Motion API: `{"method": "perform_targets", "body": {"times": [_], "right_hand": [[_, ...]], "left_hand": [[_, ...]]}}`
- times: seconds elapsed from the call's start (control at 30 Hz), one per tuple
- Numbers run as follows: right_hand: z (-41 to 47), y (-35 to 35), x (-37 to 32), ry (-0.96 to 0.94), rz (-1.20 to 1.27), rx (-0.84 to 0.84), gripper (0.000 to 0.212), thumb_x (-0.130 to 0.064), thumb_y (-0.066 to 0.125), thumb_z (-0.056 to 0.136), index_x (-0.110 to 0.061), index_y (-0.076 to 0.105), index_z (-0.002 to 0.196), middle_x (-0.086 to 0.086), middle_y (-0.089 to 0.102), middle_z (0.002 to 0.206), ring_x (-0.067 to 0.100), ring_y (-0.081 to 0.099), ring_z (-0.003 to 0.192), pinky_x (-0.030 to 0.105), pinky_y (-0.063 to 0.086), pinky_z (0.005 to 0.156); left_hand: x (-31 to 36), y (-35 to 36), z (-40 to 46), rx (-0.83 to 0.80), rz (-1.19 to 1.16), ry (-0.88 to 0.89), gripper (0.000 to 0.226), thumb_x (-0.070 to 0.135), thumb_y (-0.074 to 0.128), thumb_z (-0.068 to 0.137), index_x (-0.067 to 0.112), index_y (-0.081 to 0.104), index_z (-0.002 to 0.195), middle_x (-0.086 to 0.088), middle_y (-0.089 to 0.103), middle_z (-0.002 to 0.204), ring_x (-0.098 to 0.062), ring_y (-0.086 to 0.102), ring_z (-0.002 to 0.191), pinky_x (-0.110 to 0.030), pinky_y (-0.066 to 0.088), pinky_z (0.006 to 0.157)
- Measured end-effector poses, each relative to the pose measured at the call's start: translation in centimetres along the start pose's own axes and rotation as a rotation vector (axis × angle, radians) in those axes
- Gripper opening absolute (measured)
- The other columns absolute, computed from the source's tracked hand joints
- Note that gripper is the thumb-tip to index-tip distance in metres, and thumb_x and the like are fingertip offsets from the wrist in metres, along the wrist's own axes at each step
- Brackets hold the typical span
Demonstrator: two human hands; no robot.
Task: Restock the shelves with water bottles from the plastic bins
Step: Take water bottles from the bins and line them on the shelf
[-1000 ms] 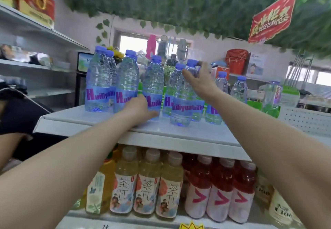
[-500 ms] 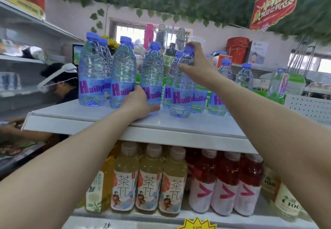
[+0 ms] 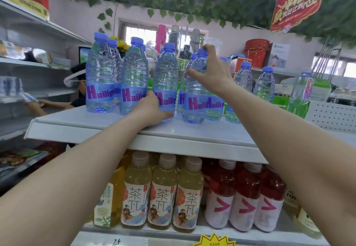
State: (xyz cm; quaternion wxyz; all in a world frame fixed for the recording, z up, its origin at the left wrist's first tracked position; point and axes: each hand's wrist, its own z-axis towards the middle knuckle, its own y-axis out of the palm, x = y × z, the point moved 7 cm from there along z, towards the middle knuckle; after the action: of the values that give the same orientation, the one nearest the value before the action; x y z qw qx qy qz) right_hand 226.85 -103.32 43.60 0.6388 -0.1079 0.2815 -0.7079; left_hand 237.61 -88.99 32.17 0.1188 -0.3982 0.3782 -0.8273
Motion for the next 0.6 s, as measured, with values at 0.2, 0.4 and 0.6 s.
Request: {"method": "perform_targets", "body": {"times": [0.2, 0.4, 0.6], "right_hand": [[-0.3, 0.3, -0.4, 0.021, 0.001, -0.001, 0.076, -0.045, 0.069, 0.086, -0.023, 0.026, 0.145, 0.010, 0.055, 0.129, 0.028, 0.057, 0.105, 0.036, 0.041, 0.085], [-1.1, 0.0, -0.5, 0.040, -0.042, -0.041, 0.076, -0.047, 0.059, 0.093, -0.025, 0.015, 0.151, 0.014, 0.046, 0.142, 0.036, 0.054, 0.116, 0.043, 0.042, 0.092], [-3.7, -2.7, -0.1, -0.063, -0.231, -0.093, 0.062, -0.042, 0.047, 0.100, -0.020, 0.020, 0.151, 0.017, 0.047, 0.133, 0.037, 0.056, 0.106, 0.042, 0.042, 0.079]], "left_hand": [[-0.4, 0.5, 0.4, -0.048, -0.049, -0.011, 0.079, 0.040, 0.072, 0.082, 0.004, 0.029, 0.138, -0.010, 0.056, 0.128, -0.030, 0.055, 0.115, -0.034, 0.043, 0.086], [0.2, -0.2, -0.3, 0.009, 0.010, 0.018, 0.076, 0.039, 0.075, 0.081, 0.003, 0.033, 0.134, -0.013, 0.056, 0.126, -0.032, 0.056, 0.113, -0.039, 0.047, 0.090], [2.5, -1.5, -2.9, 0.268, 0.132, 0.130, 0.093, 0.029, 0.069, 0.088, 0.004, 0.007, 0.152, -0.017, 0.022, 0.154, -0.037, 0.034, 0.136, -0.043, 0.034, 0.106]]}}
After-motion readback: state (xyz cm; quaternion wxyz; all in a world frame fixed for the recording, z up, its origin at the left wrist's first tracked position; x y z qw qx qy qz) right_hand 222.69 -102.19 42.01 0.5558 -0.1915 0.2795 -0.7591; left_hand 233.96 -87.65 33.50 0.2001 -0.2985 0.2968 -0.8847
